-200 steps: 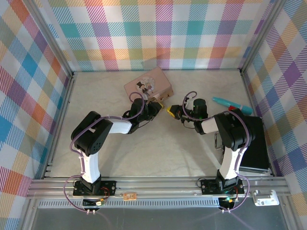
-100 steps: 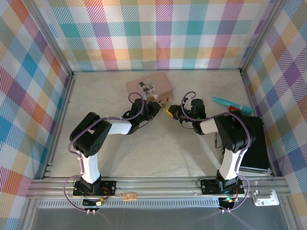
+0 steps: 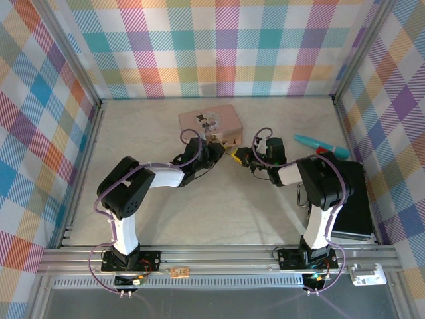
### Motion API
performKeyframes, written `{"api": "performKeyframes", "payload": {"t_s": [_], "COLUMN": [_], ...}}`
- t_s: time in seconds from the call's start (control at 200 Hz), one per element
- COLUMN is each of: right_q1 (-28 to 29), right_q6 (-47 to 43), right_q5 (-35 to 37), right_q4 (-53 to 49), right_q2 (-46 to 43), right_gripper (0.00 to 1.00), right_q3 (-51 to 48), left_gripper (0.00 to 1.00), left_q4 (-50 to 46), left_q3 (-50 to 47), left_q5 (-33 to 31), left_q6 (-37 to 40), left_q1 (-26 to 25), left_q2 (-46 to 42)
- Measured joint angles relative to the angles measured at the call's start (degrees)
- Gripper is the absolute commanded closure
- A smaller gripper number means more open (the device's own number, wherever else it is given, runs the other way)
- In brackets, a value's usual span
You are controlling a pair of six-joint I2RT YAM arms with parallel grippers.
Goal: Unlock the padlock with the key
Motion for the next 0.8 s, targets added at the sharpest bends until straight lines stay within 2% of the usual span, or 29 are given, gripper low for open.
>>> {"api": "performKeyframes", "payload": {"t_s": [0.285, 0.515, 0.8], "right_q1": [0.0, -0.8, -3.1], "right_q6": [-0.3, -4.8, -13.4], "right_q5": [0.4, -0.2, -2.3], "right_q4": [-0.8, -8.8, -21.5], "right_q2": [-0.2, -6.4, -10.2], "right_gripper": [1.00, 1.00, 1.00], "right_q3": [0.0, -2.7, -2.3], "left_gripper": [1.00, 1.00, 1.00], "left_q4": [-0.3, -7.7, -5.2], "left_q3": [0.2, 2.8, -1.3], "left_q5": [-1.0, -7.4, -13.1], "left_q6": [-0.2, 3.8, 5.2], "left_q1": [-0.3, -0.2, -0.1], "left_q2": [0.2, 0.2, 0.6]}}
